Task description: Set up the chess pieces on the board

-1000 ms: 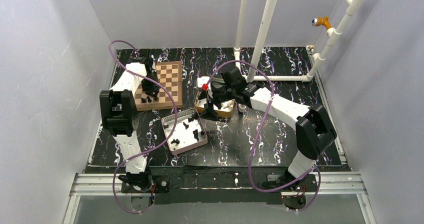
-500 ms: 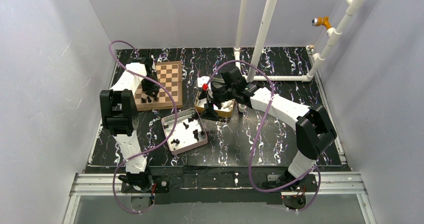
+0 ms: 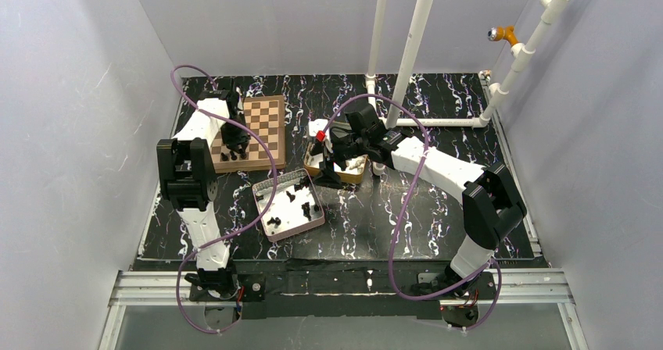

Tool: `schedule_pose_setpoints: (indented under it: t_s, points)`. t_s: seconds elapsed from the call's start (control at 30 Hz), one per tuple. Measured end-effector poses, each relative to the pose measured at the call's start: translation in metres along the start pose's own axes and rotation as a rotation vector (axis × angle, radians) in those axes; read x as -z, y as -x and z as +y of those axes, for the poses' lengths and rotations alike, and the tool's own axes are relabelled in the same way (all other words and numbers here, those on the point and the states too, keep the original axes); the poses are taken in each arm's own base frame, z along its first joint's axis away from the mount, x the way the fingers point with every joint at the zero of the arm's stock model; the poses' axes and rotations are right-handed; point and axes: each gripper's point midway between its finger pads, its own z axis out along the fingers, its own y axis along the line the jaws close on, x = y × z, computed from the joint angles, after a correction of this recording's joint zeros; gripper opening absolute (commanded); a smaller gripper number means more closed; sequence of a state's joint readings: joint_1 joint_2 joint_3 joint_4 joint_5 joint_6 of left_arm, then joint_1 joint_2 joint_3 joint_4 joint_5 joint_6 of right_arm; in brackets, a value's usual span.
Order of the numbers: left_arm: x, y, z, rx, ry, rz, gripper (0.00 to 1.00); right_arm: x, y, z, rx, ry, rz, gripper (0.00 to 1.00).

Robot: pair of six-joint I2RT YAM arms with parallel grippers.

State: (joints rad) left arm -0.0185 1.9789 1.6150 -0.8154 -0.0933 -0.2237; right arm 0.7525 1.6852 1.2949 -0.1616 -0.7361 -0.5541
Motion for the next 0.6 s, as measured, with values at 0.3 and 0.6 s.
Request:
schedule_pose_setpoints:
  t_s: [0.3,0.6]
  points:
    - [-0.0008,-0.0002,0.0004,0.001,0.0,0.002,0.22,0.0,0.0,0.0,0.0,0.0,0.0,0.91]
    - [-0.0013,-0.0002,0.0005,0.005,-0.002,0.005,0.34,0.0002,-0.0001,-0.0003,0.0,-0.001,0.0,0.91]
